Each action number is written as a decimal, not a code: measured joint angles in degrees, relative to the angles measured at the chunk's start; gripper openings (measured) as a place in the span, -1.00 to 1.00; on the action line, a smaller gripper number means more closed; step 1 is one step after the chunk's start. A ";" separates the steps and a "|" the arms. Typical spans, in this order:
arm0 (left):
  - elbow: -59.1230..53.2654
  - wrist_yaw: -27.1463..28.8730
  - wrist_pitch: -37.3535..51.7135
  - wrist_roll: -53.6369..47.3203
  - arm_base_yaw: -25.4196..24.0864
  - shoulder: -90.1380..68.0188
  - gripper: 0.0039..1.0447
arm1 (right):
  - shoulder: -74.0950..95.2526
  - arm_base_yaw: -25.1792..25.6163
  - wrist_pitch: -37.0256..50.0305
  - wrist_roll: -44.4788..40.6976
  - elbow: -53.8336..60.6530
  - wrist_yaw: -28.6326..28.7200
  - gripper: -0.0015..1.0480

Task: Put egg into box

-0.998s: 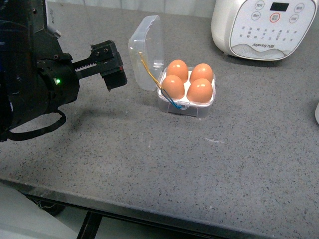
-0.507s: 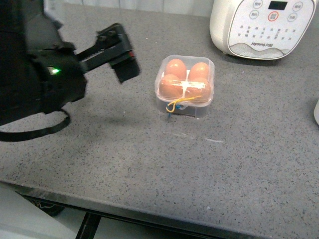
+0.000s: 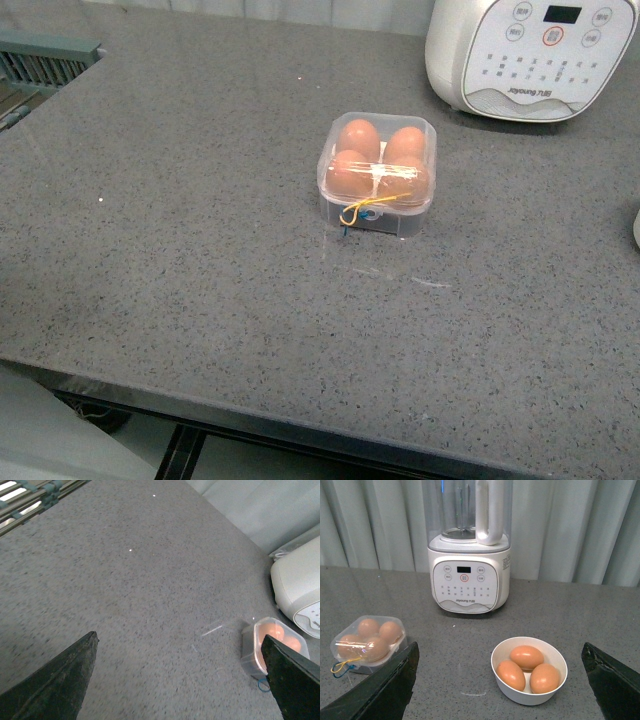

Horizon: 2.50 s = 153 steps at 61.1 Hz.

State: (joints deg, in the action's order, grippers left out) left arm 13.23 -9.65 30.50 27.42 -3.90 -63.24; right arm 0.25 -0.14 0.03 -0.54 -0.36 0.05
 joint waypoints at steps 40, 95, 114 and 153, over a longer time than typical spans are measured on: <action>-12.70 9.64 6.67 -26.58 3.80 25.11 -0.93 | 0.00 0.00 0.00 0.00 0.00 -0.02 0.82; -12.74 9.66 -18.01 -26.97 3.82 50.99 -0.93 | 0.00 0.00 0.00 0.00 0.00 -0.02 0.82; -12.70 9.66 -30.16 -26.99 3.82 62.77 -0.93 | 0.00 0.00 0.00 0.00 0.00 -0.04 0.82; -12.70 9.66 -30.42 -26.99 3.82 62.99 0.48 | 0.00 0.00 0.00 0.00 0.00 -0.02 0.82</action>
State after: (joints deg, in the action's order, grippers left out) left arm 0.54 0.01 0.08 0.43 -0.08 -0.25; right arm 0.25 -0.14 0.03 -0.54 -0.36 0.03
